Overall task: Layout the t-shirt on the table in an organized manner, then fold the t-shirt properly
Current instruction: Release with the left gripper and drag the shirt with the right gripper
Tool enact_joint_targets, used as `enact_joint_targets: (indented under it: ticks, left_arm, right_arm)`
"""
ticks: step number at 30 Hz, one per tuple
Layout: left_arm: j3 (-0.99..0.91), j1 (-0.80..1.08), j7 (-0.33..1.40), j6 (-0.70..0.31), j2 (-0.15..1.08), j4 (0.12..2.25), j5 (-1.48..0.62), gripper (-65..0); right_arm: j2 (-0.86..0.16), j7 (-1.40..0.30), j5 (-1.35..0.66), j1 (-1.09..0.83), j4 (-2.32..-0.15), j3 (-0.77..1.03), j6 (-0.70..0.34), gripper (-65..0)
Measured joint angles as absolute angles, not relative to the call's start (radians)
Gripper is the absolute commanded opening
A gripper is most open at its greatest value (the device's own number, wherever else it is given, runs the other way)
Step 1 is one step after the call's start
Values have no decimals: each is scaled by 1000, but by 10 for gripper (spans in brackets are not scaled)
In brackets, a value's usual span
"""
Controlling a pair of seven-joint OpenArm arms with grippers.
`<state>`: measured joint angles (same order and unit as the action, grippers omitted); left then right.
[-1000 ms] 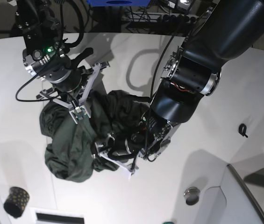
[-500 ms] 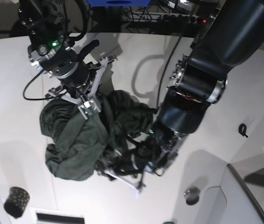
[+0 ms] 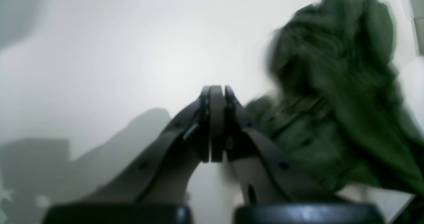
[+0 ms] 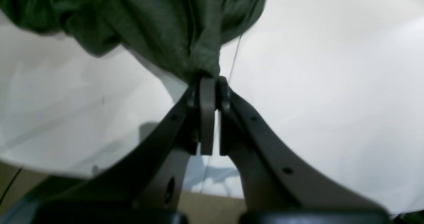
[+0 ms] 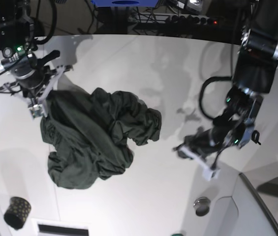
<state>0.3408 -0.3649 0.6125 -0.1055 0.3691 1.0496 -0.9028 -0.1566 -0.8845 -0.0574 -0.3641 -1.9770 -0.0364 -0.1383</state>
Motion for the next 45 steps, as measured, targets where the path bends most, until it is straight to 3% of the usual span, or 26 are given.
enact_joint_targets:
  ticks: [7, 9, 13, 15, 21, 28, 36, 38, 41, 42, 45]
  left_arm:
    - [336, -153, 616, -105, 494, 1285, -804, -650]
    - [334, -113, 614, -106, 506, 1337, -753, -650]
    - [270, -35, 619, -106, 491, 1392, -636, -650]
    - [200, -2, 617, -107, 460, 1406, -604, -650]
    - [10, 84, 618, -104, 421, 1472, -577, -650]
    - [-12, 114, 618, -105, 414, 1510, -579, -650]
    - [-12, 144, 620, -105, 416, 1508, -579, -650]
    - [-12, 142, 618, -106, 416, 1507, -580, -650]
    - [-12, 142, 618, -106, 416, 1505, -580, -650]
    - [-12, 142, 618, -106, 416, 1505, -580, -650]
    - [-12, 142, 617, -105, 416, 1505, -579, -650]
  right_arm:
    - [-112, -881, -54, -363, -1814, -3, -140, -633]
    - [-89, -886, -56, -365, -1807, 16, -139, -548]
    - [-96, -893, -54, -332, -1872, 23, -140, -258]
    - [-99, -882, -44, -319, -1920, 24, -139, -219]
    - [-91, -886, -62, -86, -1806, -126, -140, -255]
    - [-38, -891, -57, 125, -1497, -210, -141, -255]
    - [-27, -770, -53, 245, -1223, -212, -140, -263]
    - [-28, -756, -50, 254, -1176, -212, -140, -329]
    - [-27, -733, -51, 257, -1171, -212, -139, -609]
    - [-27, -737, -51, 257, -1181, -212, -140, -650]
    - [-27, -754, -46, 234, -1283, -211, -139, -639]
